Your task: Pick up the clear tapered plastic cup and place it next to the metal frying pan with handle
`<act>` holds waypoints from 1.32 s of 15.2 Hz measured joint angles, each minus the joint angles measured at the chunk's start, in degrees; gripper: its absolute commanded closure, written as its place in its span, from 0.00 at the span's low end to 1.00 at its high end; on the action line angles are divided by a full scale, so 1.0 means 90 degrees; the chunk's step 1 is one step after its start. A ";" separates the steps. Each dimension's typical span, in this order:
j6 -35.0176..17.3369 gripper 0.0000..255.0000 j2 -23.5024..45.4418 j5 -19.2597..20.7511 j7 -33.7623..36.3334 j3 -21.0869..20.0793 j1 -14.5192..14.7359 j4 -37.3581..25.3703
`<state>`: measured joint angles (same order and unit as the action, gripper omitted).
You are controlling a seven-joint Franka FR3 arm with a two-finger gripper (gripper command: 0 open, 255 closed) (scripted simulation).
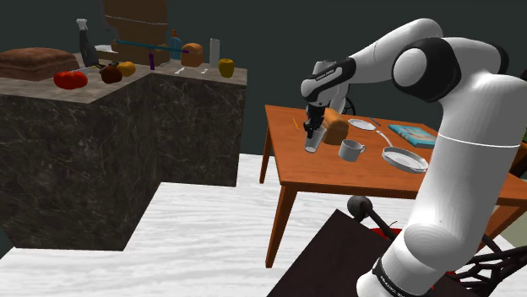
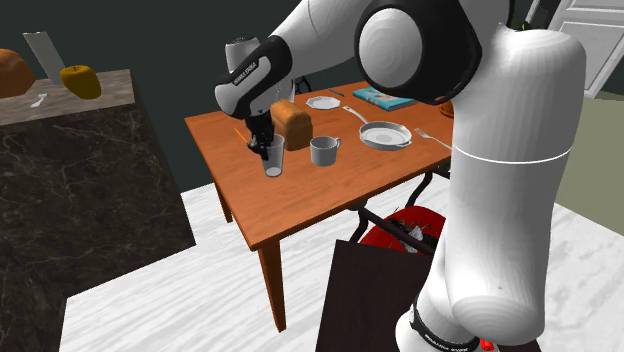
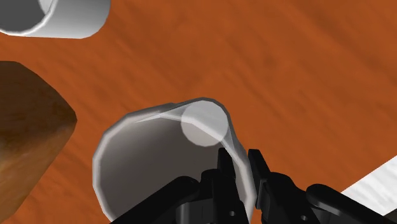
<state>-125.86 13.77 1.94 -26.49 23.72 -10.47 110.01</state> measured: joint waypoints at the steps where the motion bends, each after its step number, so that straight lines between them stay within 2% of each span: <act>1: 0.0069 1.00 -0.0056 0.0023 0.0005 0.0008 0.0007 -0.0017; 20: 0.1596 1.00 -0.0501 0.0177 -0.0012 0.0046 0.0063 -0.1133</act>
<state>-111.50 9.26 3.53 -26.60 24.13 -9.90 99.81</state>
